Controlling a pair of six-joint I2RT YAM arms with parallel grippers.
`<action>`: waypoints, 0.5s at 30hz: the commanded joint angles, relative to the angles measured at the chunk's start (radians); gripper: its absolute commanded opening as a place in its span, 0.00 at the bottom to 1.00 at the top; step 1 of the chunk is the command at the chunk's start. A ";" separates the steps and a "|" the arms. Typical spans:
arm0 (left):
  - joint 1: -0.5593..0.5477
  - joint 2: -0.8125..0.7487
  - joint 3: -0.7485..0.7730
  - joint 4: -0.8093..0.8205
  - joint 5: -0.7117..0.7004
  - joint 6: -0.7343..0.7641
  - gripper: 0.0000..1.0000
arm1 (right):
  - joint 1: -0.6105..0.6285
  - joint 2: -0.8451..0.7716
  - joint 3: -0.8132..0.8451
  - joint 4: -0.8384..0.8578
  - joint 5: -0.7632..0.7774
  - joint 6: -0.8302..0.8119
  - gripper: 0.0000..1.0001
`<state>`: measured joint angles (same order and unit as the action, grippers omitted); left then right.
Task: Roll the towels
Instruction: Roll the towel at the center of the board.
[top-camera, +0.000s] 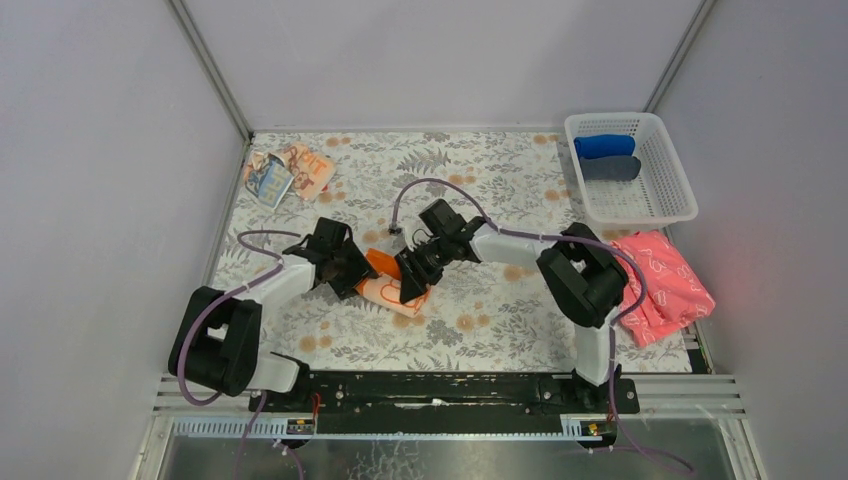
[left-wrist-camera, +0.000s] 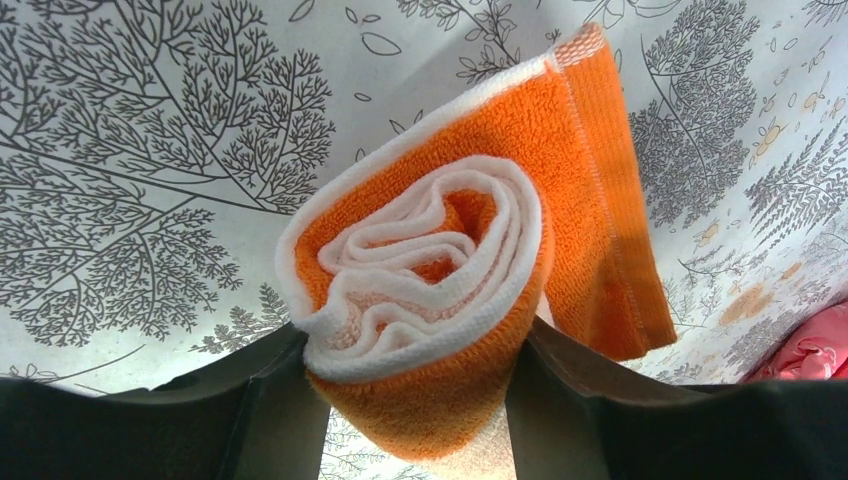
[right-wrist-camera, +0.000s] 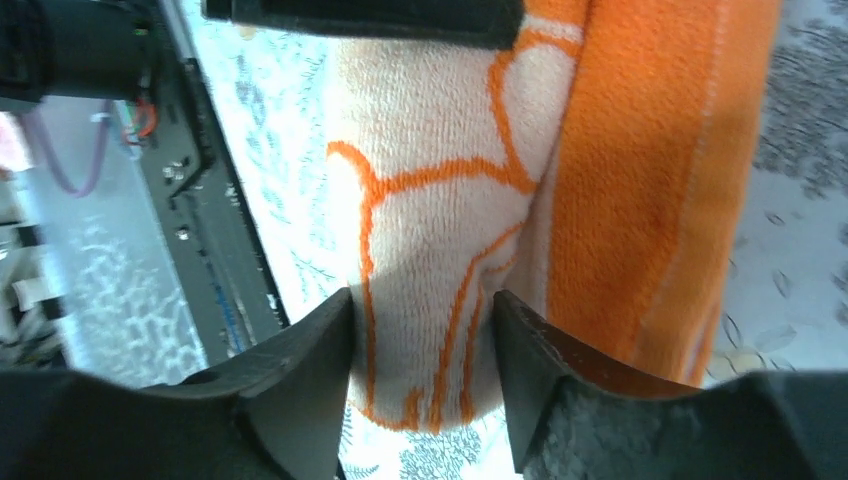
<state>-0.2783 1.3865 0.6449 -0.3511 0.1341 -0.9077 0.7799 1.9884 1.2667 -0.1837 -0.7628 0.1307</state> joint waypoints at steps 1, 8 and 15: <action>0.014 0.069 -0.031 -0.066 -0.085 0.072 0.49 | 0.050 -0.133 -0.033 -0.140 0.321 -0.115 0.63; 0.010 0.098 -0.021 -0.075 -0.073 0.084 0.49 | 0.216 -0.279 -0.064 -0.047 0.692 -0.260 0.90; 0.005 0.104 -0.011 -0.080 -0.067 0.087 0.51 | 0.378 -0.248 -0.072 0.029 0.902 -0.386 0.94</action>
<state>-0.2729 1.4261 0.6712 -0.3538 0.1581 -0.8730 1.0958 1.7256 1.1915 -0.2054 -0.0540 -0.1482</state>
